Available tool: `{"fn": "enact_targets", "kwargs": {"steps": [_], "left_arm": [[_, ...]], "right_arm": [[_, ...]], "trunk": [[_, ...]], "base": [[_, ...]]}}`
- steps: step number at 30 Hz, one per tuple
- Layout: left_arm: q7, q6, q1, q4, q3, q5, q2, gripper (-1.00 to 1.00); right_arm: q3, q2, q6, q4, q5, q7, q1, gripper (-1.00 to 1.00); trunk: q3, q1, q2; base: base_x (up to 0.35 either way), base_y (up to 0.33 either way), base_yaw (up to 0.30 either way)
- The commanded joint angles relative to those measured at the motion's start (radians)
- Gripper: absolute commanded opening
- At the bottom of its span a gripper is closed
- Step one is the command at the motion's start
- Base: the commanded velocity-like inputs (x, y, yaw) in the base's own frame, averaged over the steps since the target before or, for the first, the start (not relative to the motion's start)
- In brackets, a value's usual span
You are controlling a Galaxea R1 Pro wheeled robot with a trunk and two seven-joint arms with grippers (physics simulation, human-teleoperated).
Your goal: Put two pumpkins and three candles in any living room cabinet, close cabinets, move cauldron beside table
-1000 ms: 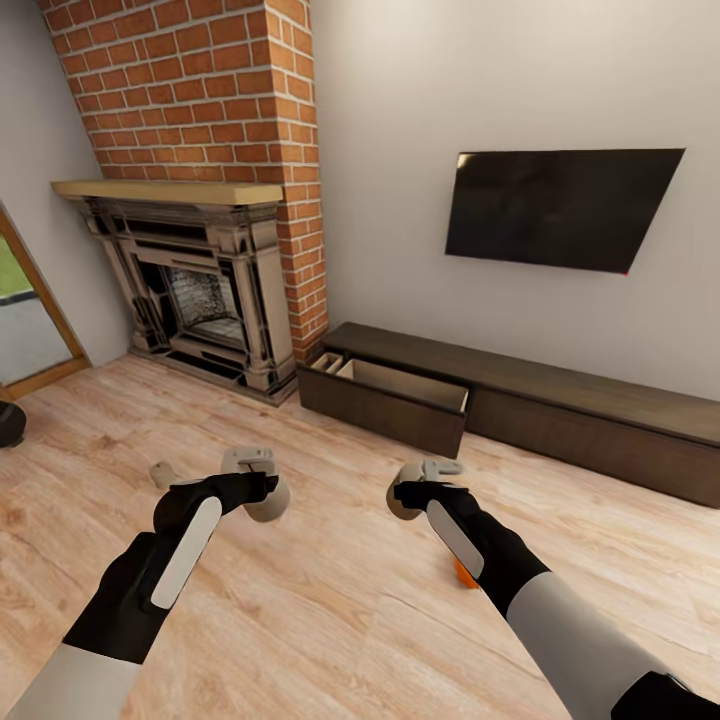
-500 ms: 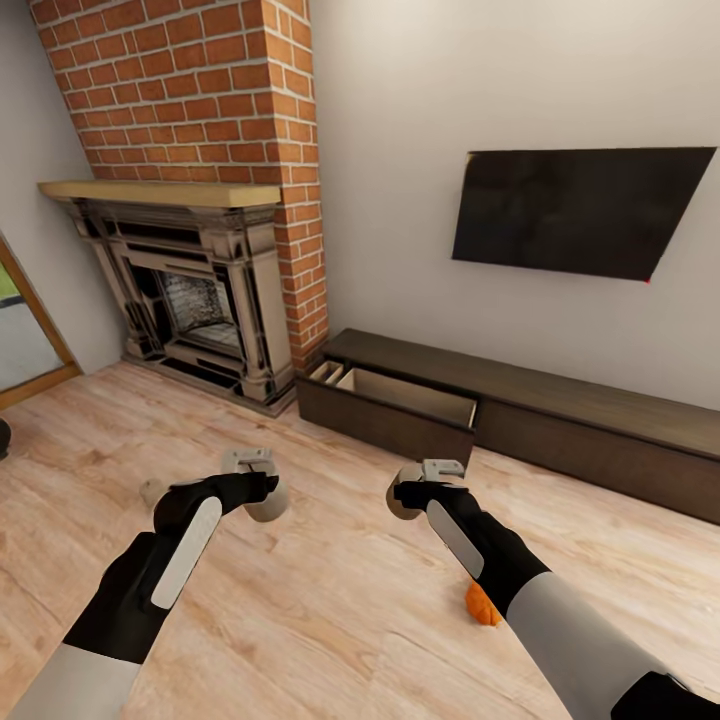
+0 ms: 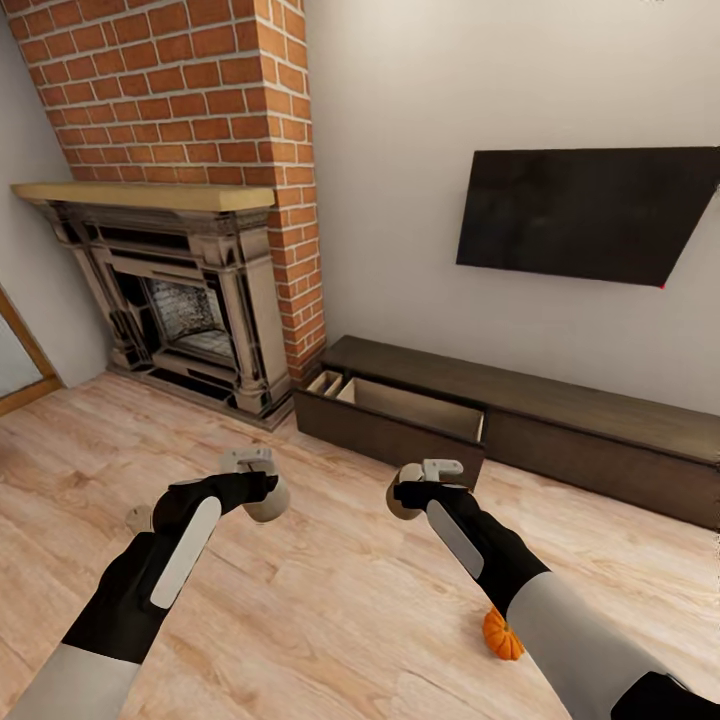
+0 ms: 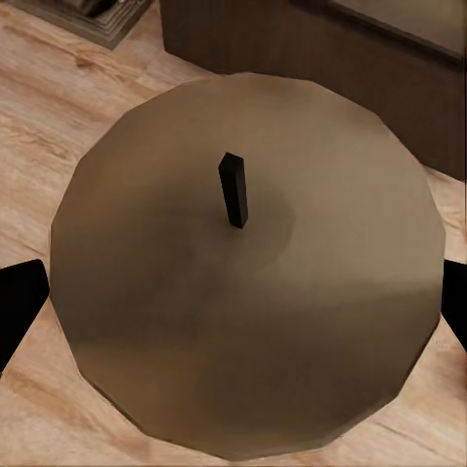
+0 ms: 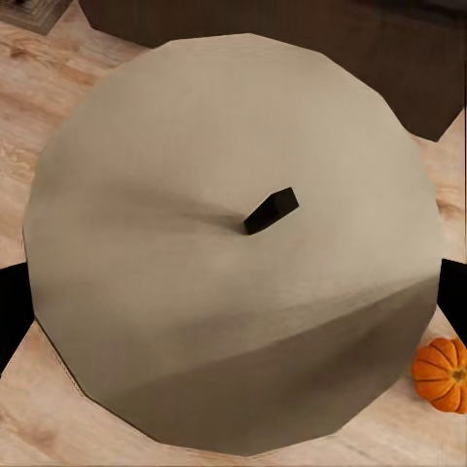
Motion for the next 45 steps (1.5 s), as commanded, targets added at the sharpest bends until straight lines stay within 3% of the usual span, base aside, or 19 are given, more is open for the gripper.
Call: {"fn": "enact_targets", "kwargs": {"steps": [1,20,32,40,45], "left_arm": [[-0.002,0.000,0.000,0.000,0.000,-0.001,0.000,-1.00],[-0.002,0.000,0.000,0.001,0.000,-0.001,0.000,-1.00],[-0.003,-0.001,0.000,0.010,-0.001,0.003,-0.001,-1.00],[-0.007,-0.008,-0.001,0.131,-0.004,-0.001,-0.006,-1.00],[-0.013,-0.019,0.001,0.257,-0.012,-0.003,-0.008,-1.00]], "right_arm": [[-0.001,0.000,0.000,0.000,0.002,0.000,0.000,-1.00],[0.000,0.002,-0.001,0.001,0.001,0.002,0.000,-1.00],[0.007,0.008,-0.010,0.027,0.004,-0.003,0.001,-1.00],[0.011,0.007,-0.051,0.153,0.008,-0.001,0.003,-1.00],[0.011,0.007,-0.102,0.212,0.006,0.003,0.010,-1.00]], "trunk": [[0.001,0.000,0.000],[0.012,0.000,0.000],[0.010,0.000,0.000],[-0.002,0.000,0.000],[-0.010,0.000,0.000]], "base": [[0.271,0.223,-0.256],[0.271,0.224,-0.267],[0.271,0.224,-0.032],[0.271,0.224,0.000],[0.232,0.252,-0.053]]}}
